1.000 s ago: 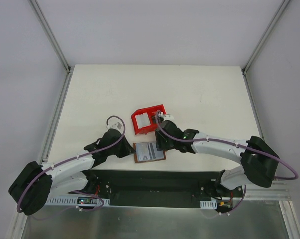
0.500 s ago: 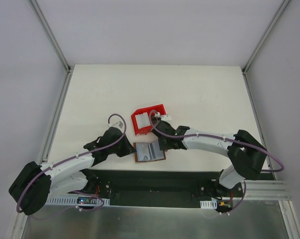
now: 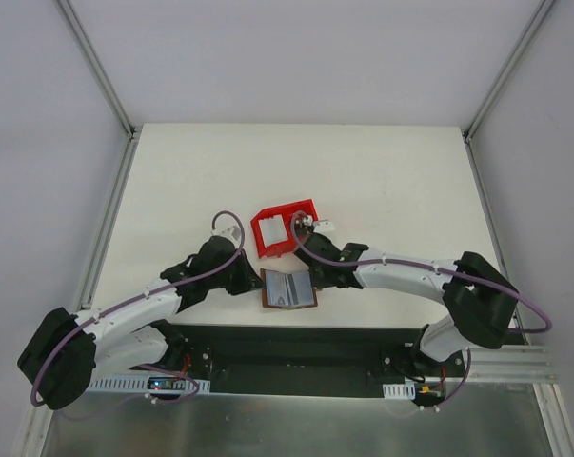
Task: Put the credit cards into the card holder
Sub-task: Close the card holder at the center of the board.
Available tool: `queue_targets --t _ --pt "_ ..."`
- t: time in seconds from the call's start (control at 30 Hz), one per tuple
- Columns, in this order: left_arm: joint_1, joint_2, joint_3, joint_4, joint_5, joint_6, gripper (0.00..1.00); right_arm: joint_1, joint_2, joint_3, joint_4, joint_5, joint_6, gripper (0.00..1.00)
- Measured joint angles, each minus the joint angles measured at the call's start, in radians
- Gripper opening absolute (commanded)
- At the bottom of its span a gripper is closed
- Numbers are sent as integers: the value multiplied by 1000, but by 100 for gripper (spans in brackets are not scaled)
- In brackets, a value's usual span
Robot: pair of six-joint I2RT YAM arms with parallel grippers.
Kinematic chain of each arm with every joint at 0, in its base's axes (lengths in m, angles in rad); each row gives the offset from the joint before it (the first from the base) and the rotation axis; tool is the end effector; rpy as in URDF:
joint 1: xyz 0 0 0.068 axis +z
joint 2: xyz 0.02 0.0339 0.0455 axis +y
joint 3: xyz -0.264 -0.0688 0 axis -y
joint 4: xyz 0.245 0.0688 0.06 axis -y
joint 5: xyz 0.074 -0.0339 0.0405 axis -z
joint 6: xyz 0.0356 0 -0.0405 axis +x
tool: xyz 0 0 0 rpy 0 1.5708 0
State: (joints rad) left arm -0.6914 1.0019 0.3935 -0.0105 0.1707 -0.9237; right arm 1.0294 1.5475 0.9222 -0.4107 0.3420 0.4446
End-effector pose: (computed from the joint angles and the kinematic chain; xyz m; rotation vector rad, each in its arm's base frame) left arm 0.1517 -0.1334 0.1818 -0.1728 2.3940 -1.0350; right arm 0.1661 0.2530 0.1901 -0.6120 2.4463 0.1417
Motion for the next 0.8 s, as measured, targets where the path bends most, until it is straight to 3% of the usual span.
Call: queue_targets --t 0.33,0.63,0.73,0.8 --pt "0 109 137 -40 108 5 1 0 -131 -166 156 -45 51 0" --pt "-57 282 288 -39 168 0 32 0 -150 -216 246 -85 91 0" --pt "-79 335 328 -34 175 -2 50 0 -182 -240 257 -77 105 0" --pt "-84 366 340 -31 186 -3 54 0 -213 -262 260 -67 115 0"
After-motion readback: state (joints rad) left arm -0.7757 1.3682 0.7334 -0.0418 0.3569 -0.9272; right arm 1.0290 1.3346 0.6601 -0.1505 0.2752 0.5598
